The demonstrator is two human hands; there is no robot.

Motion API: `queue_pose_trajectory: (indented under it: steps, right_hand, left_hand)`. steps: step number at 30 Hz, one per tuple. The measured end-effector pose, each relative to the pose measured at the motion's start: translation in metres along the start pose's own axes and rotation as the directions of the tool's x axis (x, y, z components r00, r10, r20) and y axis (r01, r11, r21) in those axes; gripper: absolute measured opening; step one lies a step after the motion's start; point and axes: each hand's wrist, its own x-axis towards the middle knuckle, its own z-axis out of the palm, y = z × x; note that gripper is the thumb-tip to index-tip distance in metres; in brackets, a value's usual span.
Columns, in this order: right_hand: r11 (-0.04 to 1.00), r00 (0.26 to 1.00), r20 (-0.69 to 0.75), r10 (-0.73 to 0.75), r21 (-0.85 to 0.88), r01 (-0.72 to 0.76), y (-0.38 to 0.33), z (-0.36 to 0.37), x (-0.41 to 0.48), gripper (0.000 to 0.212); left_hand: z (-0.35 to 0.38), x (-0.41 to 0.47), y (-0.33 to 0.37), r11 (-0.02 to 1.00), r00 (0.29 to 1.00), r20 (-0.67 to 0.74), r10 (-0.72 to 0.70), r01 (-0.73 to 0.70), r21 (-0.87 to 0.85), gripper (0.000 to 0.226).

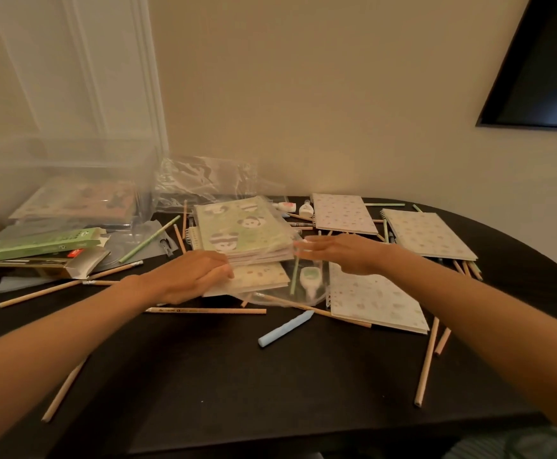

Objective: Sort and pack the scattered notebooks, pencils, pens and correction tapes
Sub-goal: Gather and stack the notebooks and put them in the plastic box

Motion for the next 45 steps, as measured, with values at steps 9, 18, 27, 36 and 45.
queue_pose_trajectory:
  steps: [9, 18, 27, 36, 45]
  right_hand:
    - [0.999, 0.999, -0.034, -0.002, -0.039, 0.001, 0.005, 0.01, 0.005, 0.055]
    - [0.715, 0.879, -0.281, 0.385, 0.693, -0.092, 0.0, 0.016, 0.007, 0.017]
    - [-0.189, 0.734, 0.028, 0.679, 0.972, 0.138, -0.027, 0.014, 0.035, 0.031]
    - [-0.234, 0.331, 0.321, 0.887, 0.932, -0.278, -0.034, 0.01, 0.086, 0.014]
    - [-0.445, 0.451, 0.507, 0.735, 0.862, -0.243, -0.019, 0.008, 0.096, 0.03]
  left_hand:
    - [-0.003, -0.004, -0.014, 0.981, 0.996, 0.045, -0.073, 0.064, 0.182, 0.041]
    - [0.009, -0.007, -0.023, 0.914, 0.88, -0.374, -0.293, 0.142, -0.381, 0.007]
    - [0.014, 0.013, -0.022, 0.498, 0.567, -0.321, -0.759, 0.187, -0.847, 0.015]
    - [0.005, 0.034, -0.032, 0.148, 0.326, -0.032, -0.945, 0.337, -0.93, 0.012]
    - [-0.018, 0.054, -0.043, 0.374, 0.513, 0.041, -0.858, 0.676, -0.635, 0.02]
